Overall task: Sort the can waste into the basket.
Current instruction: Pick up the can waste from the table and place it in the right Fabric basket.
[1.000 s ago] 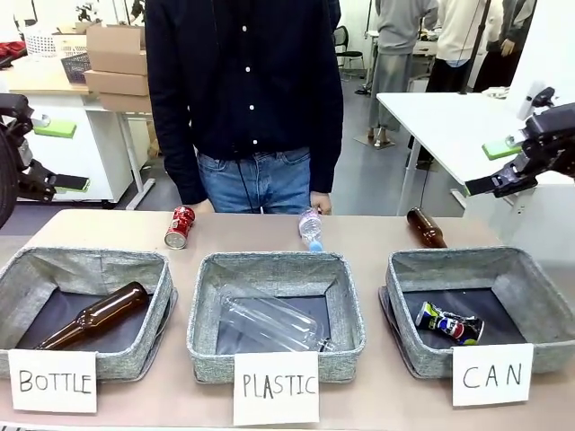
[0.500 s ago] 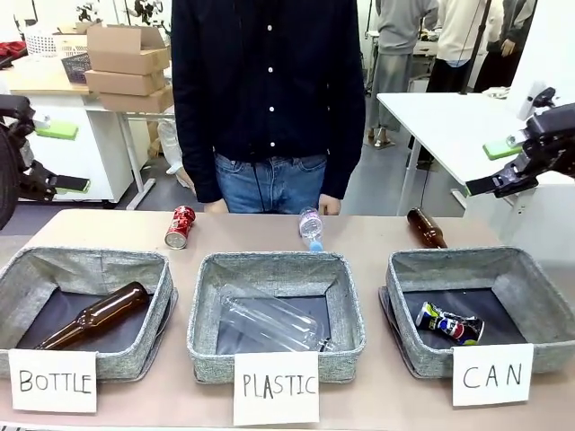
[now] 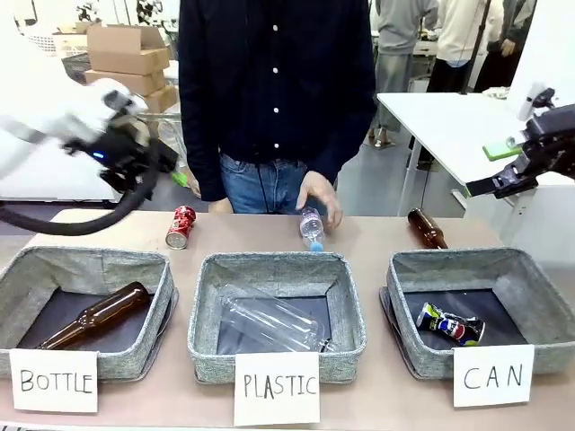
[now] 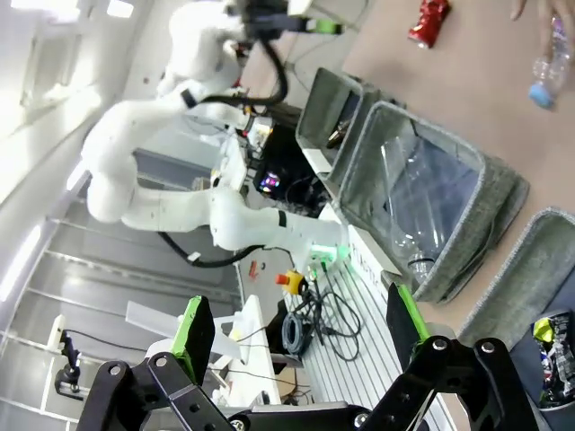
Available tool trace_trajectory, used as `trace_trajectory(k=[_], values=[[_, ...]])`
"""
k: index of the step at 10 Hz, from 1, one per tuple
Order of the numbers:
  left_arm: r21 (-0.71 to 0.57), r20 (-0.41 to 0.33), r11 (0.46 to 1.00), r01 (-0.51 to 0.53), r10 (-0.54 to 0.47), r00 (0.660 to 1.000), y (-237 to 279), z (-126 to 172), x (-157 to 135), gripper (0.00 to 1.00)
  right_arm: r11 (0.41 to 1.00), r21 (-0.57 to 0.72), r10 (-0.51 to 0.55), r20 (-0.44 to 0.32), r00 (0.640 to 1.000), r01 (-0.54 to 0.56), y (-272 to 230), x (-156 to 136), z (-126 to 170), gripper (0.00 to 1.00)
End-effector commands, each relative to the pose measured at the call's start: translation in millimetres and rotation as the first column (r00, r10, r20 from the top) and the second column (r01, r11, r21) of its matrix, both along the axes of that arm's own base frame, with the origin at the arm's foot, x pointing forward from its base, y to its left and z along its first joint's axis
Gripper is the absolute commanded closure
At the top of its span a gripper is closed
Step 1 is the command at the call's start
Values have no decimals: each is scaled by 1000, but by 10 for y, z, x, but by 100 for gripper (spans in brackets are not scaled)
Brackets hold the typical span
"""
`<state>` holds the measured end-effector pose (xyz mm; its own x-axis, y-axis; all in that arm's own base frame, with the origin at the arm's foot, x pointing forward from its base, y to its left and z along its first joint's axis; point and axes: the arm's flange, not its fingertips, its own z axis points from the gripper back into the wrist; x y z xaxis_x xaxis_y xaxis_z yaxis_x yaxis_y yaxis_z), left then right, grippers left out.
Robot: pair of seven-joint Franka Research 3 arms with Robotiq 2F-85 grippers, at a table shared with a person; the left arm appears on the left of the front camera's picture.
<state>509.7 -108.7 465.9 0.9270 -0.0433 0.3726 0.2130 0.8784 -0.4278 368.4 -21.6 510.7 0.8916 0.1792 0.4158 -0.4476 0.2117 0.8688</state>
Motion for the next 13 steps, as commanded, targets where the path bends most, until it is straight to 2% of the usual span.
trace_trajectory(k=[1, 3, 4, 5, 7, 9, 10, 11, 13], values=[[237, -82, 971, -38, 58, 995, -34, -117, 490, 0, 1000, -4, 8, 29, 1000, -8, -11, -7, -5, 0], [282, -107, 958, -51, 84, 991, -149, -370, 760, 0, 1000, -4, 8, 29, 1000, -8, -11, -7, -5, 0], [238, -88, 958, -161, 186, 978, -189, -557, 881, 0, 1000, -4, 8, 29, 1000, -8, -11, -7, -5, 0], [271, -55, 962, -40, 57, 997, -22, -518, 619, 0, 1000, -4, 8, 29, 1000, -8, -11, -7, -5, 0], [271, -55, 962, -40, 57, 997, -22, -518, 619, 0, 1000, -4, 8, 29, 1000, -8, -11, -7, -5, 0], [310, -115, 946, -93, 134, 984, -120, -770, 963, 0, 1000, -4, 8, 29, 1000, -8, -11, -7, -5, 0], [328, -134, 942, -77, 127, 983, -193, -921, 1116, 0, 1000, -4, 8, 29, 1000, -8, -11, -7, -5, 0], [339, -96, 933, -120, 161, 982, -292, -1060, 1244, 0, 1000, -4, 8, 29, 1000, -8, -11, -7, -5, 0], [371, -135, 922, -109, 170, 976, -417, -1327, 1469, 0, 1000, -4, 8, 29, 1000, -8, -11, -7, -5, 0]])
